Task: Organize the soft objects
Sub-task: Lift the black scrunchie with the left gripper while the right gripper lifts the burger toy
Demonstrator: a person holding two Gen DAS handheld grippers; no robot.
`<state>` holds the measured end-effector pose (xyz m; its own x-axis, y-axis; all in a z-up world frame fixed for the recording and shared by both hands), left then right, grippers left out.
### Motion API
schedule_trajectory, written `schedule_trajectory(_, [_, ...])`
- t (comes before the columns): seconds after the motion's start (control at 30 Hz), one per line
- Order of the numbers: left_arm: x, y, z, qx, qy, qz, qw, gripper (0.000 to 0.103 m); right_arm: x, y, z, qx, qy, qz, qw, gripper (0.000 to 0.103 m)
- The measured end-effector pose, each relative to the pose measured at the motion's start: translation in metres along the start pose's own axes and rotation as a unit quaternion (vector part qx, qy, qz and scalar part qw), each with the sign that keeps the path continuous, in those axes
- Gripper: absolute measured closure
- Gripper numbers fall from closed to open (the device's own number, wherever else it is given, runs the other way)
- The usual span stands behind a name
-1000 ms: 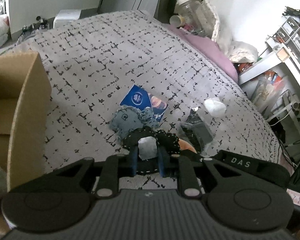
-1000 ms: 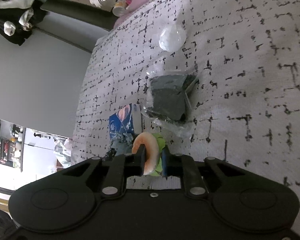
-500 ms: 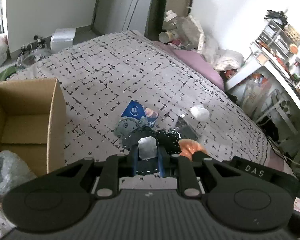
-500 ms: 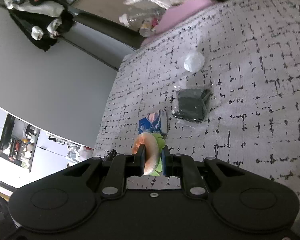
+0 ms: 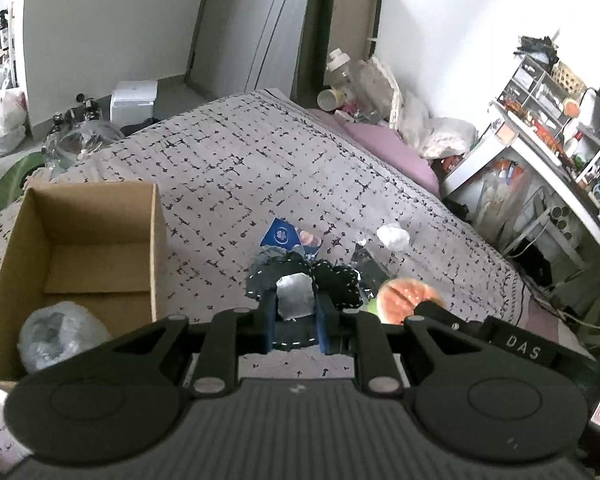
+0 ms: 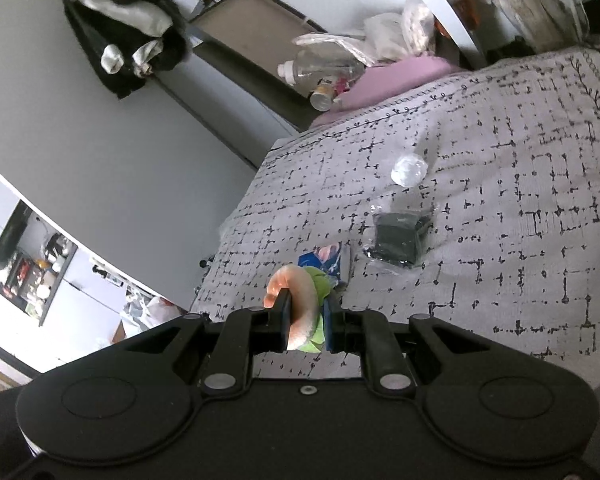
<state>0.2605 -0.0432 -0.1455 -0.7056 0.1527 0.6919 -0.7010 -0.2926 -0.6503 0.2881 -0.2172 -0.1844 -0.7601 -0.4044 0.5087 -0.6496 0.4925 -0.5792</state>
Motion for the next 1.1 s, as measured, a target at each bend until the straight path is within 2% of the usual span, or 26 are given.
schedule_trajectory(0.57, [0.050,-0.007,-0.014,-0.014,0.006,0.032,0.9994,0.084,0.046,-0.004,-0.050,0.054,-0.001,0.039,0.998,0.087])
schedule_trajectory(1.1, [0.081,-0.015,-0.058,0.003,-0.001,0.051,0.9987,0.084,0.054,0.012,-0.106,0.107,-0.017,0.051,0.993,0.087])
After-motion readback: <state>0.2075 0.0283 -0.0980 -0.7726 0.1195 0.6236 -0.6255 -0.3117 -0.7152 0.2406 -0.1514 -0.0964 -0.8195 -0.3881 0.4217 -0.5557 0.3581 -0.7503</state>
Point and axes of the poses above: each gripper's, at about its wrist camera, not at the fingertips, and x roughly against the way its jaws point, z to its right, y to its underside, the point moved 8 cm from there along -x, roughly the way its jaws point, and after that the axes turned 2 degrees about z, right-handed, at the moved point
